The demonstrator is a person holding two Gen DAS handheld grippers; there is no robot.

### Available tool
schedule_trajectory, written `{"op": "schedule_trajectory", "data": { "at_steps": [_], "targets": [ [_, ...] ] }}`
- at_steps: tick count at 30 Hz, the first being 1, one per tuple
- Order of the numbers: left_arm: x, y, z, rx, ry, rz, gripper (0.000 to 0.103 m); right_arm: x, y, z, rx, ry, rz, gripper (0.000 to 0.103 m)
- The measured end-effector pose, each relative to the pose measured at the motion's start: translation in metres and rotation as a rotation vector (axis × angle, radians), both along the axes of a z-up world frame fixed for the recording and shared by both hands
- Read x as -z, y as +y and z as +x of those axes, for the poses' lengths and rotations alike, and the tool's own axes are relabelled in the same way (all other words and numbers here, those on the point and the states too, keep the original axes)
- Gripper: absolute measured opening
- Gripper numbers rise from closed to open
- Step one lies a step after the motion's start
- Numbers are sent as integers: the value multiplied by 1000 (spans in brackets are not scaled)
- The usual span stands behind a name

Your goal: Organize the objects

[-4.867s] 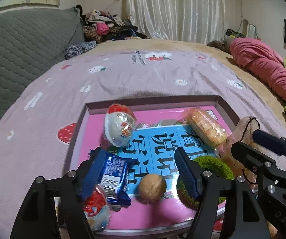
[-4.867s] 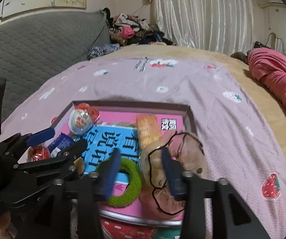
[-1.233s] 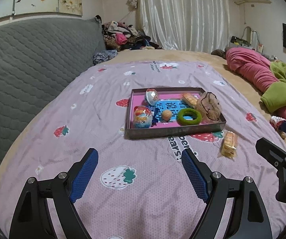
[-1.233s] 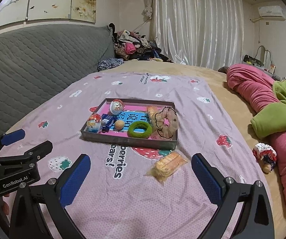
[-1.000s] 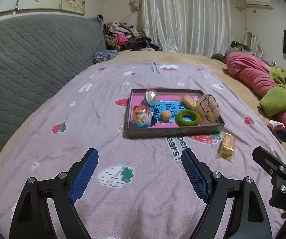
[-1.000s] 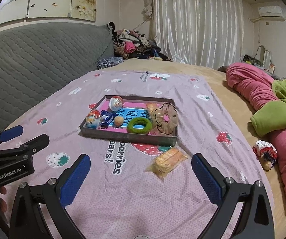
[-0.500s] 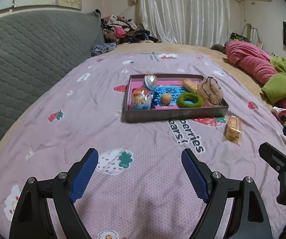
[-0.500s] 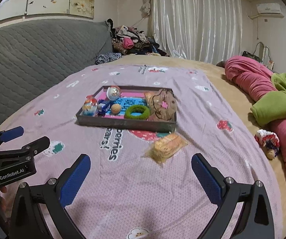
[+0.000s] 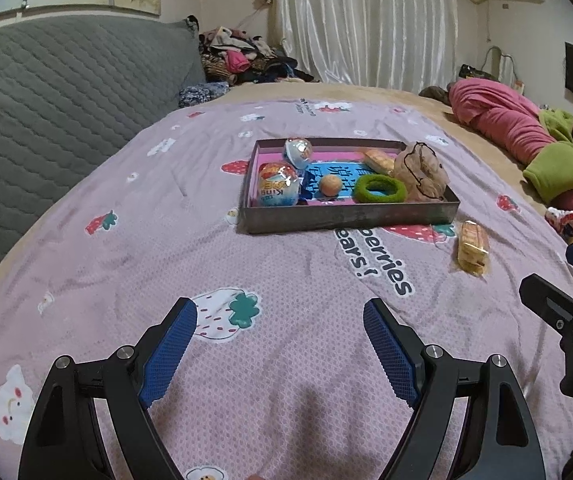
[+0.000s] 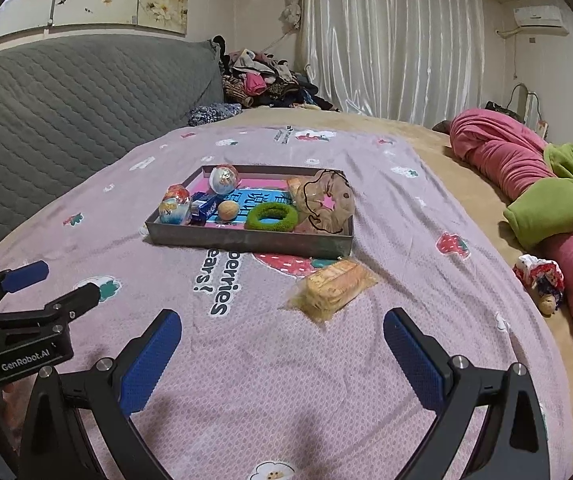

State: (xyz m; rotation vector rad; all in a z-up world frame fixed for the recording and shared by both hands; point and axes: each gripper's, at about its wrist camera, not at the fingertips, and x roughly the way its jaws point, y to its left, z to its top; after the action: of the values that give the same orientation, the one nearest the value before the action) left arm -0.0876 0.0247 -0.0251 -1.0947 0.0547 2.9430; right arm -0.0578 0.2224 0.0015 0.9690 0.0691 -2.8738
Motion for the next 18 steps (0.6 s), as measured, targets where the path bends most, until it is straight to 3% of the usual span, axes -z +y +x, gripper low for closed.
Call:
{"op": "schedule_trajectory", "data": {
  "at_steps": [14,18],
  "targets": [
    [14,3,-9,23,-23,6,86,20,-2,-6,-7,-41,2,102],
    [20,3,-12,-7,-19,-28,86,22,-3,-8,-7,-48,4,102]
  ]
}}
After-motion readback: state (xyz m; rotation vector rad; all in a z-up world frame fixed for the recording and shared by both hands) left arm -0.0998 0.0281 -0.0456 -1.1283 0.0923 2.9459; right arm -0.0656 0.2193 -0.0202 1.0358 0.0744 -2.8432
